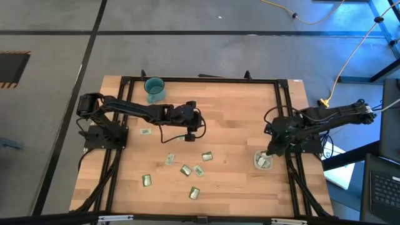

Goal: Pick and place items into bin
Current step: Put the green stevia packet into the transparent bin

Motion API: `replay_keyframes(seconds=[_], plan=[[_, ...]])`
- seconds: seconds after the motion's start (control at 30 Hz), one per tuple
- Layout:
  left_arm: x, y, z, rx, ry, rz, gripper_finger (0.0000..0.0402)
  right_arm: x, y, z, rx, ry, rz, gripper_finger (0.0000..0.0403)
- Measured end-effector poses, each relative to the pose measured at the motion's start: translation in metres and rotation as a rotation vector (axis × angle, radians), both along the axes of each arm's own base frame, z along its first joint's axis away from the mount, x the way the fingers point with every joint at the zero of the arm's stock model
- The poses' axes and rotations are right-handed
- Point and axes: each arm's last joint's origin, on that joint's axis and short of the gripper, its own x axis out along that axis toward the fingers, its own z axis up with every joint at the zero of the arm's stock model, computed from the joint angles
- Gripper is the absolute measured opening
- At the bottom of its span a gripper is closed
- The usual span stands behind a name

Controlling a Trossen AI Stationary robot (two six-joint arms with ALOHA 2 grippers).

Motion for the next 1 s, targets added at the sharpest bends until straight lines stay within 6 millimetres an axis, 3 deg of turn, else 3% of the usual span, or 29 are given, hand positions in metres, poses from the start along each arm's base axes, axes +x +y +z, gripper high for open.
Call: replay_keyframes(seconds=[0.23, 0.67, 1.0], plan=[[0.0, 0.0, 0.0, 0.001, 0.002, 0.0, 0.0107, 0.012, 0.009, -0.015, -0.109, 0.13, 0.022, 0.0008], [-0.001, 0.0, -0.002, -0.004, 0.024, 0.003, 0.0102, 0.045, 0.029, -0.05, -0.117, 0.352, 0.08, 0.0008], [-0.001, 0.0, -0.002, -0.004, 0.025, 0.002, 0.0102, 0.056, 0.033, -0.071, -0.148, 0.48, 0.088, 0.0008]])
